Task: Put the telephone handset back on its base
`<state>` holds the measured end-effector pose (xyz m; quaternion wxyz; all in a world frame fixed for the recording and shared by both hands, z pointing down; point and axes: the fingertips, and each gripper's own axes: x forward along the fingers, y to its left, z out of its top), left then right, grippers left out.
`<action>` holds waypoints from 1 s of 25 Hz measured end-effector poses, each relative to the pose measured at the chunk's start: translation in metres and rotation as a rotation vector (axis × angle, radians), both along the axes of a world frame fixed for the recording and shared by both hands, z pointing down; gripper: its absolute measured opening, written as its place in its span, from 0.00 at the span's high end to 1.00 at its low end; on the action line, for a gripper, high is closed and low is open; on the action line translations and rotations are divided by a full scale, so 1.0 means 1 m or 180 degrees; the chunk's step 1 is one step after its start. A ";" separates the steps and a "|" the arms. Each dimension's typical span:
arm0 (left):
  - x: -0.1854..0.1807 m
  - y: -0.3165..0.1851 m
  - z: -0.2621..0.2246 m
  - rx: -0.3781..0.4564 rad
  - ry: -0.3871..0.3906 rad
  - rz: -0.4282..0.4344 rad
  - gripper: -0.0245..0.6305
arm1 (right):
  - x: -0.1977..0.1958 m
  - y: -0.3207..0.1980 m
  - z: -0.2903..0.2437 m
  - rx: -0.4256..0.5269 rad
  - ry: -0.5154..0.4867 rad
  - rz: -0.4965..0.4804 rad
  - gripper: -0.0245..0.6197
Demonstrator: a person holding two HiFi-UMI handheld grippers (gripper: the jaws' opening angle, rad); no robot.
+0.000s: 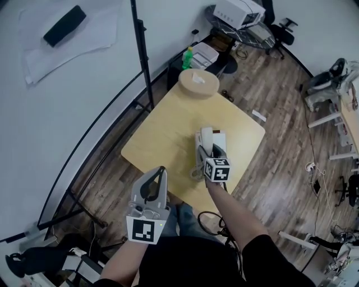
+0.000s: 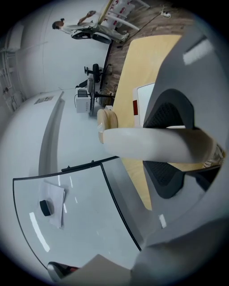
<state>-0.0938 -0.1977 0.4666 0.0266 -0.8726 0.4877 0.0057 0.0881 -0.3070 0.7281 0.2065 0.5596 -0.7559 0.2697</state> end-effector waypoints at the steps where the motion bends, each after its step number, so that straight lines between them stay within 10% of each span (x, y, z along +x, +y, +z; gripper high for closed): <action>1: 0.001 0.000 0.000 0.0002 0.0005 -0.0002 0.96 | 0.000 0.002 0.003 -0.0031 -0.0001 0.0008 0.61; 25: 0.016 -0.004 -0.003 0.0003 0.0066 0.0020 0.96 | 0.004 0.031 0.048 -0.0871 0.0211 0.0223 0.61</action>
